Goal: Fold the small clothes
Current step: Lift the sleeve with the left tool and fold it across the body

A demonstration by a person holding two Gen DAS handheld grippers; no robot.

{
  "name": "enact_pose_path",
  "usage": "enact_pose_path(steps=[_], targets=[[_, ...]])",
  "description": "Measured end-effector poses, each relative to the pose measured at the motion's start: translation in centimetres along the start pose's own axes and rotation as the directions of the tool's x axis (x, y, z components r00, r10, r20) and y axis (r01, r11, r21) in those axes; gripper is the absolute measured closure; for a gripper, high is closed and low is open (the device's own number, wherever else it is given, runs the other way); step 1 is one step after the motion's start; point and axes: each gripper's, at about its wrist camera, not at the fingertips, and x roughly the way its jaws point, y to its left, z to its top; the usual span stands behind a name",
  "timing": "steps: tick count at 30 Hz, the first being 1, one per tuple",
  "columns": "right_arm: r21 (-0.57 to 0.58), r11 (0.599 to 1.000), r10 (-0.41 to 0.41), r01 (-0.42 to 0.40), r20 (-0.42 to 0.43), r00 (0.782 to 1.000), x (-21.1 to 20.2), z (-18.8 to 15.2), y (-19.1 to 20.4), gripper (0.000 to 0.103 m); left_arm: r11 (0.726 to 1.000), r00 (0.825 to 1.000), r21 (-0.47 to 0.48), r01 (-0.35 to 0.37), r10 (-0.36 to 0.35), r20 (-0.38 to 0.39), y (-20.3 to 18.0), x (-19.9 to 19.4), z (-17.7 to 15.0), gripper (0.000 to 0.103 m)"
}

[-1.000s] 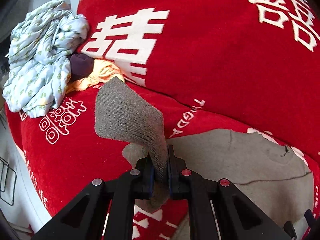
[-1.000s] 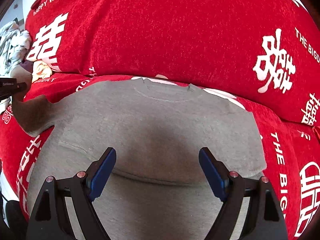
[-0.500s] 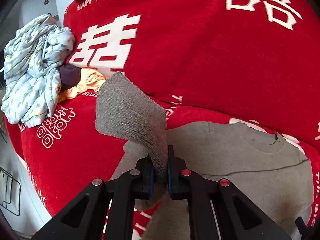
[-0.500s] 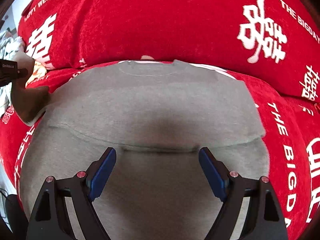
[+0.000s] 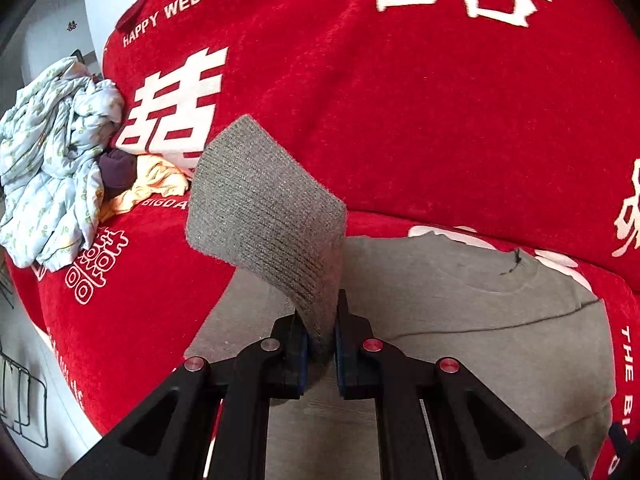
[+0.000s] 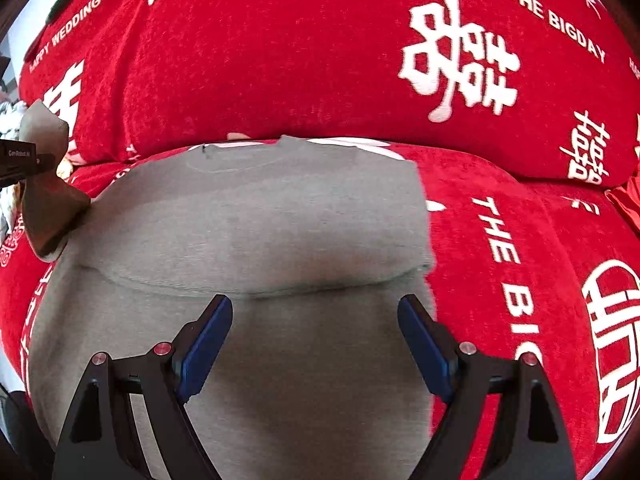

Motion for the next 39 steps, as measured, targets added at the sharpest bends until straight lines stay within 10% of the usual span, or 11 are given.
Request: enact_pose_path(steps=[39], targets=[[0.113, 0.993, -0.023, 0.019, 0.031, 0.999, -0.6, -1.0, -8.1, 0.016, 0.954, 0.993, 0.279, 0.114, -0.114, -0.014, -16.3, -3.8, -4.2, 0.092]])
